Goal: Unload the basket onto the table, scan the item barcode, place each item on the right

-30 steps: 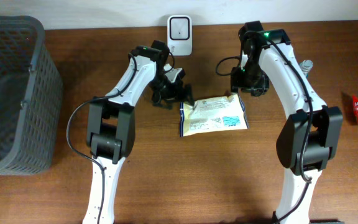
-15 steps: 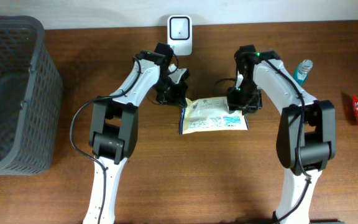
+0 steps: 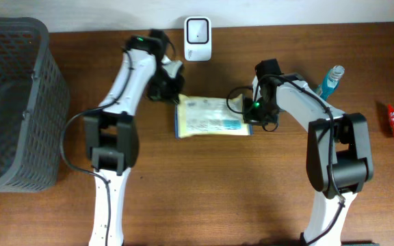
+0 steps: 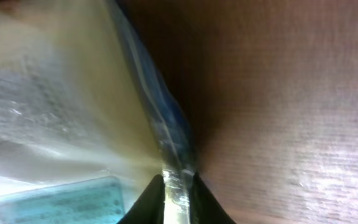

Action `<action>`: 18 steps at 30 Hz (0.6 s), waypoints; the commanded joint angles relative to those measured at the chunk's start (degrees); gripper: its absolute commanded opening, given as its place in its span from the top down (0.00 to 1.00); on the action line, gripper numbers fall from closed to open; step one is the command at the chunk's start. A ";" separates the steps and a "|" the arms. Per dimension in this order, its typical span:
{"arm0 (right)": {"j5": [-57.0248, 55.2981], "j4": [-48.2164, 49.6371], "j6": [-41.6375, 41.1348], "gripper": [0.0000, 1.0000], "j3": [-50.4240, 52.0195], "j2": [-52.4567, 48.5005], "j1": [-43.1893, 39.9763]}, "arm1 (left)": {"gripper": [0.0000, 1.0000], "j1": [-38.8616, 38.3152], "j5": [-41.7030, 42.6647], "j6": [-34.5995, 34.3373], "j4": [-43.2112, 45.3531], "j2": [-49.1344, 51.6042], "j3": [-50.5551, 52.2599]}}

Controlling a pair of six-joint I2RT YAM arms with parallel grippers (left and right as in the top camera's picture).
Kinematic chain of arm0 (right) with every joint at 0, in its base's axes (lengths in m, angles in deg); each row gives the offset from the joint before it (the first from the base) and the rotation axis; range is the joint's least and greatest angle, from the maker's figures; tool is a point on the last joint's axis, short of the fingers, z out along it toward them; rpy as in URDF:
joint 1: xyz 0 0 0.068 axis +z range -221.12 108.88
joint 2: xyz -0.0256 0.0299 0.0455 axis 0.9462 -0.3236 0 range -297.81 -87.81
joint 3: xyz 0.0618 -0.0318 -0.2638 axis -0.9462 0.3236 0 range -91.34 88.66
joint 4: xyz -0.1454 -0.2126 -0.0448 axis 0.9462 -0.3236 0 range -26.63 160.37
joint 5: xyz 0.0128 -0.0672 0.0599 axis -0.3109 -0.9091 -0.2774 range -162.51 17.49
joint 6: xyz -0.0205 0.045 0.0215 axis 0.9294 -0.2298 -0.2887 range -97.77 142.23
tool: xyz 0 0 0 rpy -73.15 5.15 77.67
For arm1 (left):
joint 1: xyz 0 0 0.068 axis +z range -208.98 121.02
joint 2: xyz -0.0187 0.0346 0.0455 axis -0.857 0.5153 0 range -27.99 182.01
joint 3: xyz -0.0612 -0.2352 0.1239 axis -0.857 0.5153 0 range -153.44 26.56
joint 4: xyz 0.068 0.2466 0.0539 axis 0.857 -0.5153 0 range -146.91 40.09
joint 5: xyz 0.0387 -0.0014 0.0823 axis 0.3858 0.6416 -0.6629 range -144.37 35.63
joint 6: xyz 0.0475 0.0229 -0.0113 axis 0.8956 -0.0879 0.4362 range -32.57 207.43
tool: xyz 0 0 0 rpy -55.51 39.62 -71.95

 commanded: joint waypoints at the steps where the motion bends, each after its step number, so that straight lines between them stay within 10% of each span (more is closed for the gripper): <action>1: -0.20 -2.16 -1.92 0.62 -1.20 -2.75 -0.70 | 0.93 5.35 -6.10 -0.13 -2.14 0.17 -8.52; 4: 0.98 -6.84 -1.88 0.45 -6.93 -2.75 -0.70 | 0.12 6.75 -6.10 -0.11 -4.96 0.17 -11.28; 5: 1.01 -8.57 -1.88 0.43 -8.85 -2.75 -0.70 | 0.01 7.02 -6.12 -0.11 -5.55 0.17 -11.30; 13: 9.33 -15.52 3.78 0.25 -17.73 -2.80 -0.68 | 0.00 7.17 -7.28 -0.81 -7.08 0.20 -11.13; 18: 13.33 -12.66 5.07 0.11 -17.66 -2.84 0.24 | 0.01 7.87 -23.34 -17.18 -7.15 0.20 -11.06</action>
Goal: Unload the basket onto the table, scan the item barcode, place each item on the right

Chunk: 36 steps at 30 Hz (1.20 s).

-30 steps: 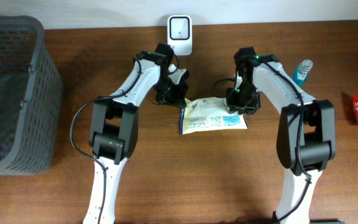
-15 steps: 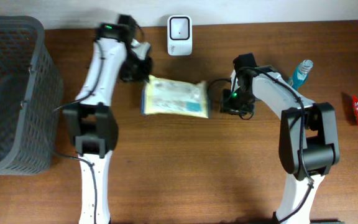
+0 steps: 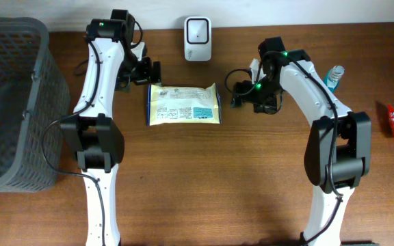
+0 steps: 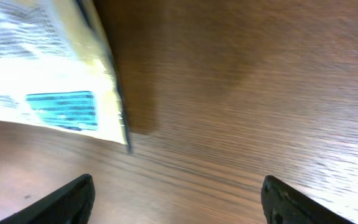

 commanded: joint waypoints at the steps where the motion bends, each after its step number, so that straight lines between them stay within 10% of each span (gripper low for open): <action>1: 4.50 2.93 1.95 0.08 -0.55 -0.17 1.20 | 0.00 1.29 -11.74 -12.07 -0.04 0.22 -0.48; 17: 0.79 19.85 -5.05 0.02 0.76 -8.48 8.24 | 0.01 6.10 -15.30 -11.98 -3.78 0.31 -0.33; 21: 0.79 20.70 -5.05 0.26 0.76 -9.40 8.31 | 0.01 5.97 -15.28 -12.00 -3.76 0.31 -0.33; 26: 0.96 21.70 -5.09 0.96 0.74 -9.53 8.33 | 0.01 5.99 -15.32 -11.98 -3.74 0.31 -0.33; 36: -9.86 11.23 -5.03 0.96 -6.32 1.14 3.41 | 0.01 5.99 -15.30 -11.98 -3.74 0.31 -0.33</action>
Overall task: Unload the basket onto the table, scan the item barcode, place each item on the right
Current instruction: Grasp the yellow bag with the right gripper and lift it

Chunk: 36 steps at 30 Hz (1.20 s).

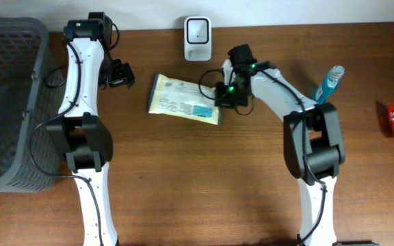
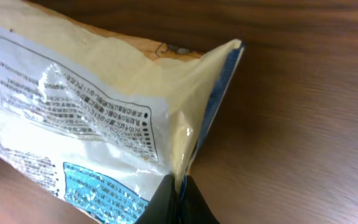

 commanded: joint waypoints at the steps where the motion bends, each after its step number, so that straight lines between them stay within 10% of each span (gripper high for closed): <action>1: -13.62 -7.26 0.28 0.96 -7.45 10.01 -3.48 | 0.01 0.26 -0.83 -0.74 -0.11 0.28 -0.33; 13: -54.80 -28.57 5.05 0.96 -18.03 17.77 -1.86 | 0.01 0.22 -0.85 -0.74 -0.11 0.28 -0.33; 28: -32.06 -24.41 2.12 0.95 -17.90 5.84 11.72 | 0.01 0.37 -0.85 -0.74 -0.11 0.28 -0.33; 30: -33.77 -23.50 2.10 0.65 -18.16 6.05 12.85 | 0.01 0.37 -0.83 -0.74 -0.11 0.28 -0.33; 36: -33.73 -30.49 9.86 0.23 -20.20 6.45 6.19 | 0.01 0.15 -0.85 -0.74 -0.09 0.28 -0.33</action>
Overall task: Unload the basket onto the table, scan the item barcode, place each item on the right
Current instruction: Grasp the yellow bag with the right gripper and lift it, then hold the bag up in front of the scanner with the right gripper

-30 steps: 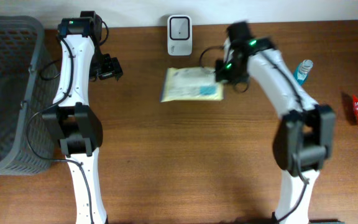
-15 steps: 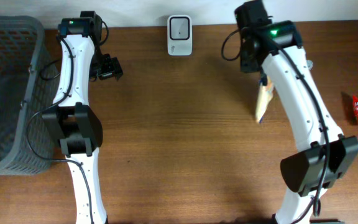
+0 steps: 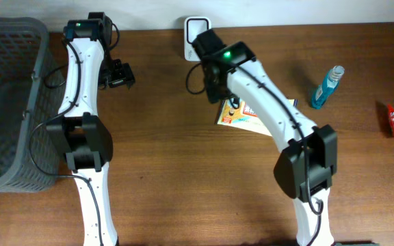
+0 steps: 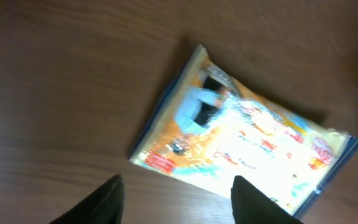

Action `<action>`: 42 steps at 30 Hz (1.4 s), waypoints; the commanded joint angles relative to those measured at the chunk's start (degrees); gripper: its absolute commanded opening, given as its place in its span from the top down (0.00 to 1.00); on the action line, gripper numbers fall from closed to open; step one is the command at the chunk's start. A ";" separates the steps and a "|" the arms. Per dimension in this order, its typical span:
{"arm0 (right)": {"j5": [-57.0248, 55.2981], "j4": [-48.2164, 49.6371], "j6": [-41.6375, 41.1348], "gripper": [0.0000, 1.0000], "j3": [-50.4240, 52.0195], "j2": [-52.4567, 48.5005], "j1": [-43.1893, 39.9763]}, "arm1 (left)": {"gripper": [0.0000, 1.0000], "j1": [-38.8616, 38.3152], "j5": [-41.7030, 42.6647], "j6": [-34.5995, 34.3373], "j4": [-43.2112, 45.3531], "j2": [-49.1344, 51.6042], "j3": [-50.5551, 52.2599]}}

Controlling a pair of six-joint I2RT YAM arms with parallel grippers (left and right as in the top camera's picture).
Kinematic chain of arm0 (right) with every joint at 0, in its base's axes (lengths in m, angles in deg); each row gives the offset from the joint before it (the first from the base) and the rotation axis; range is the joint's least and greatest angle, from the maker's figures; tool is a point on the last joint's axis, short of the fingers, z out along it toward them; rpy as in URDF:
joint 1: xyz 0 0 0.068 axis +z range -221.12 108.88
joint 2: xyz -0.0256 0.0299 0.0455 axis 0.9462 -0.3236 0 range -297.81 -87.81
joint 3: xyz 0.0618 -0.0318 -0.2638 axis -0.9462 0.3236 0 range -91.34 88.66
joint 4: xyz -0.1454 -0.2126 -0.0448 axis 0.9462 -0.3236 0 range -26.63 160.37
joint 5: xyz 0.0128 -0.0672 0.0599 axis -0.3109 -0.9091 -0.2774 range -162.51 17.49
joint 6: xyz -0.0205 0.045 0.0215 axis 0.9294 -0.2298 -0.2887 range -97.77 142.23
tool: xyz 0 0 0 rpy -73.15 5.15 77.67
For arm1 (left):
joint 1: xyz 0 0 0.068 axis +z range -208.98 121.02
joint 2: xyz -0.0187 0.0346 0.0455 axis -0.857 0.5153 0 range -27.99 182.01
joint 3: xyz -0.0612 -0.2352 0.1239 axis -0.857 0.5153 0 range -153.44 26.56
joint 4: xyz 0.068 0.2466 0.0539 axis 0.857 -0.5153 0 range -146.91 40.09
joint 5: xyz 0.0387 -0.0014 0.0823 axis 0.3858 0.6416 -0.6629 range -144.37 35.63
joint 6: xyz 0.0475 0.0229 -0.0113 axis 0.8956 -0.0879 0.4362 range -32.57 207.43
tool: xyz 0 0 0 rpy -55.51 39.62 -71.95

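Note:
The item, a flat snack packet (image 3: 238, 117), lies on the table with its orange and yellow printed face up, partly under my right arm. The same packet (image 4: 241, 140) fills the right wrist view, and no barcode shows on this face. My right gripper (image 3: 213, 87) hovers open above the packet's left end, with nothing between its dark fingers (image 4: 107, 199). Just beyond that arm, at the back edge, stands the white scanner (image 3: 195, 29). My left gripper (image 3: 119, 74) is far to the left, open and holding nothing.
A grey mesh basket (image 3: 19, 102) fills the left side. A blue bottle (image 3: 325, 87) stands right of the packet. A red packet lies at the far right edge.
My right gripper was shut on the packet's right edge, cream back up, left of centre. Now the packet lies orange face up further right, and the gripper is open above it. The left arm is unchanged.
First both grippers were at the packet's ends, the right shut on its edge. Then the packet lay cream back up with both grippers open beside it. Then the right was shut on its corner and the left had withdrawn. Now the packet is turned over and released.

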 commanded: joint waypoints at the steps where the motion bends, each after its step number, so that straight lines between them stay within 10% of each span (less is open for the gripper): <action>1: 3.85 -3.06 13.35 0.23 -0.39 1.33 -6.82 | 0.01 0.11 -0.83 -0.74 -0.09 0.31 -0.33; 8: 10.58 0.72 43.60 0.18 12.46 0.96 -13.81 | 0.01 0.11 -0.83 -0.74 -0.09 0.31 -0.33; 20: 2.91 25.14 50.38 0.17 31.17 0.96 -14.62 | 0.01 0.07 -0.83 -0.74 -0.07 0.31 -0.33; 22: 3.89 25.51 50.36 0.41 32.17 0.96 -14.62 | 0.01 0.11 -0.83 -0.74 -0.07 0.31 -0.33; 23: 4.63 25.53 50.16 0.70 32.20 0.96 -14.60 | 0.01 0.11 -0.81 -0.74 -0.09 0.31 -0.33; 25: 4.57 25.97 47.28 0.84 31.95 0.98 -14.38 | 0.01 0.11 -0.81 -0.74 -0.07 0.31 -0.33; 35: 8.90 28.81 32.22 0.96 16.79 0.98 -10.75 | 0.01 0.17 -0.83 -0.74 -0.04 0.31 -0.33; 42: 10.29 50.42 12.11 0.96 11.67 0.98 -7.23 | 0.01 0.15 -0.83 -0.74 -0.07 0.31 -0.33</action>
